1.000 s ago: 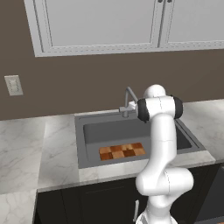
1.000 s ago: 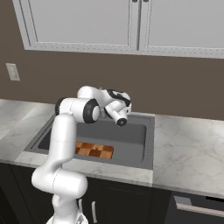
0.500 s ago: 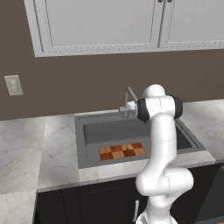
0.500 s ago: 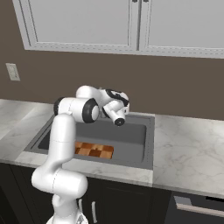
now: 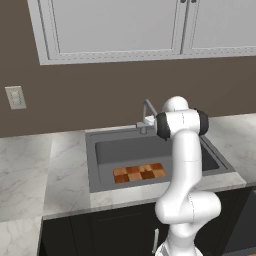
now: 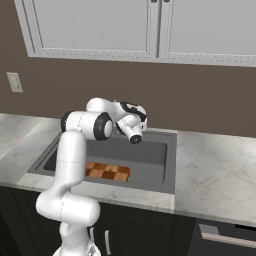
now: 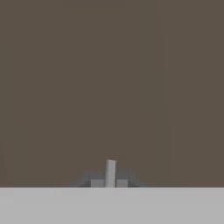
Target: Turn on the sink faucet with hot water and rinse the cutting board for ten seconds, then turn off the faucet. Push the cutting board to reach the water if necessary.
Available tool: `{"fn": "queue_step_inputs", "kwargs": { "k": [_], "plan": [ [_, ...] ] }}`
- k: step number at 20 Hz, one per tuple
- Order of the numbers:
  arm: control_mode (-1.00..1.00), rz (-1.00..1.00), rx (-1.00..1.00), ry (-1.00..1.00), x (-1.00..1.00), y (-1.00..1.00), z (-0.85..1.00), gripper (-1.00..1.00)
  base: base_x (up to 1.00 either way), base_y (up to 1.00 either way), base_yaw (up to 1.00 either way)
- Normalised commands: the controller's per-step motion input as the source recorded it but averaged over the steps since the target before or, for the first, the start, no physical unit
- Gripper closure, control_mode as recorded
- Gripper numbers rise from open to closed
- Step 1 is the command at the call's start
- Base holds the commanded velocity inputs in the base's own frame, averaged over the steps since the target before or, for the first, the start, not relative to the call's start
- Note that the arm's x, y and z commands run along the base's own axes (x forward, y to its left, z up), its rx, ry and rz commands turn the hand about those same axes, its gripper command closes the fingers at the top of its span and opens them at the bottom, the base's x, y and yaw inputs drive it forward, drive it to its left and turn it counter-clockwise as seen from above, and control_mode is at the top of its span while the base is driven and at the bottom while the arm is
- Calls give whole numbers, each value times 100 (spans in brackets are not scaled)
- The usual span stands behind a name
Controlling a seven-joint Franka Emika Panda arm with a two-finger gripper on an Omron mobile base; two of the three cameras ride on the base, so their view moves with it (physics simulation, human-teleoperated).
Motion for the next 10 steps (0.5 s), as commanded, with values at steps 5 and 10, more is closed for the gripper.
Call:
{"fn": "queue_step_inputs", "kwargs": {
  "k": [5,10],
  "plan": [
    [-100,0,0,0,0,0,0,100,0,0,0],
    [-100,0,0,0,0,0,0,100,0,0,0]
  ]
}}
